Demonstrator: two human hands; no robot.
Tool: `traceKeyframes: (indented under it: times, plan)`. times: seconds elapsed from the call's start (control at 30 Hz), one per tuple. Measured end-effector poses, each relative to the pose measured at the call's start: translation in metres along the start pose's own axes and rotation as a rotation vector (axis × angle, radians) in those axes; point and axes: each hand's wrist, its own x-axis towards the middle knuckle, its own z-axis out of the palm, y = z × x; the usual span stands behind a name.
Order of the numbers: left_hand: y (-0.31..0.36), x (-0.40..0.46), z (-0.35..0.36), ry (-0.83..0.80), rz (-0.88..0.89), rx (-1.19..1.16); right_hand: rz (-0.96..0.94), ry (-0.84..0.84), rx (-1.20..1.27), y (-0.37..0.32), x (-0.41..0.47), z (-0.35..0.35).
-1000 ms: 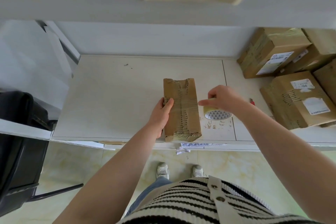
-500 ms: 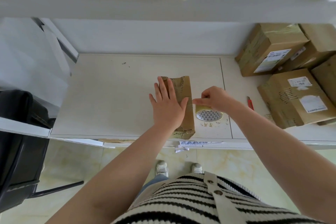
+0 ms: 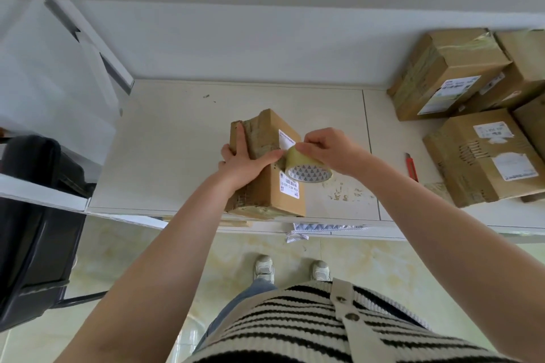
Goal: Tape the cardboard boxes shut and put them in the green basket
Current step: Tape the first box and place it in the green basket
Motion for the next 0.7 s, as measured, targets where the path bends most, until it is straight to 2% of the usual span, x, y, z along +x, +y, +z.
traceKeyframes:
  times: [0.1, 0.2, 0.33, 0.4, 0.5, 0.6, 0.7]
  plan:
    - [-0.006, 0.001, 0.005, 0.025, 0.076, -0.154, -0.016, 0.048, -0.077, -0.006, 0.002, -0.008]
    - [-0.007, 0.005, 0.017, -0.041, 0.108, -0.421, 0.019, 0.097, -0.316, -0.004, 0.0, -0.028]
    - [-0.012, 0.017, 0.028, -0.161, 0.145, -0.614, 0.135, 0.116, -0.5, 0.011, -0.012, -0.052]
    - [-0.018, 0.024, 0.029, -0.18, 0.154, -0.589, 0.171, 0.097, -0.514, 0.014, -0.013, -0.047]
    - [-0.02, 0.032, 0.03, -0.117, 0.166, -0.489, 0.205, 0.116, -0.467, 0.007, -0.005, -0.025]
    - [-0.01, 0.028, 0.043, -0.08, 0.164, -0.512, 0.213, 0.152, -0.507, 0.0, 0.001, -0.021]
    - [-0.008, 0.027, 0.058, 0.069, 0.219, -0.367, 0.23, 0.144, -0.491, 0.004, 0.003, -0.022]
